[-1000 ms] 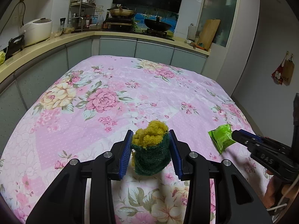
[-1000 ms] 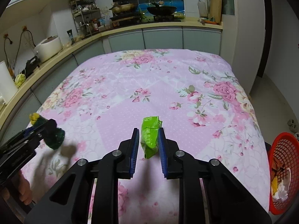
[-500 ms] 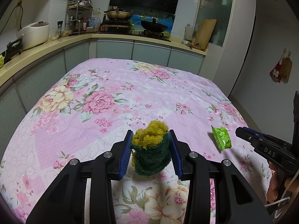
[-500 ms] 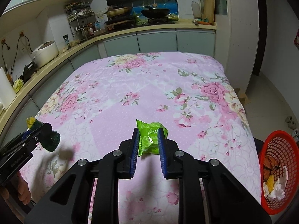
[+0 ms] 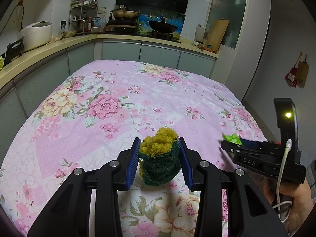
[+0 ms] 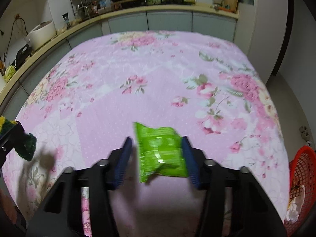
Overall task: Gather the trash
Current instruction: 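Lift the sponge and wrapper and carry both over the red basket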
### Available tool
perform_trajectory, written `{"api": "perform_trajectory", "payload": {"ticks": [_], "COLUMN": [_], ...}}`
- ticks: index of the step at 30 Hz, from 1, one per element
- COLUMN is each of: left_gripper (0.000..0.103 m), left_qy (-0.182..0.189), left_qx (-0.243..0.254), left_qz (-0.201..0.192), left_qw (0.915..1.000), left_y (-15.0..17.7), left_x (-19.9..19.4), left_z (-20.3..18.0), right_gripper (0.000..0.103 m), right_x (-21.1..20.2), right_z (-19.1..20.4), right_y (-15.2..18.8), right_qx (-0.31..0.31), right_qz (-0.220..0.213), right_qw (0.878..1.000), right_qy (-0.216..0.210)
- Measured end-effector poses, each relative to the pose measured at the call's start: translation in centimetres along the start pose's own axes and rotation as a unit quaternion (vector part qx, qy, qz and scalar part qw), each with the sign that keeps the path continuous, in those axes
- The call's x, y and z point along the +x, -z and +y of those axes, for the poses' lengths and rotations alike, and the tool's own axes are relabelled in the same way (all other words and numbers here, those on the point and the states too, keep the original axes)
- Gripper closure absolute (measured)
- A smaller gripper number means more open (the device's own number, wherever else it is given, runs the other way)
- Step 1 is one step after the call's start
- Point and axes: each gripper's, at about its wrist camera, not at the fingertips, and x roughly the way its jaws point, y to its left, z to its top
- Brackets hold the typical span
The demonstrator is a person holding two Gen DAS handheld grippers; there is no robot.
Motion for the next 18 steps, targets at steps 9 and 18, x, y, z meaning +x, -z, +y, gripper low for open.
{"api": "perform_trajectory", "payload": {"ticks": [9, 18], "left_gripper": [0.066, 0.066], "left_qy": [-0.001, 0.009], "left_qx": [-0.001, 0.024], "left_qz": [-0.001, -0.004], "left_qw": [1.0, 0.9997], "left_y": [0.1, -0.4], "left_x": [-0.1, -0.2], "left_z": [0.1, -2.1], "right_gripper": [0.066, 0.067], "right_x": [-2.2, -6.9], "right_z": [0.1, -1.1], "right_y": [0.6, 1.0], "right_qx": [-0.004, 0.012], "right_qz": [-0.031, -0.081], "right_qw": [0.999, 0.997], "right_qy": [0.01, -0.001]}}
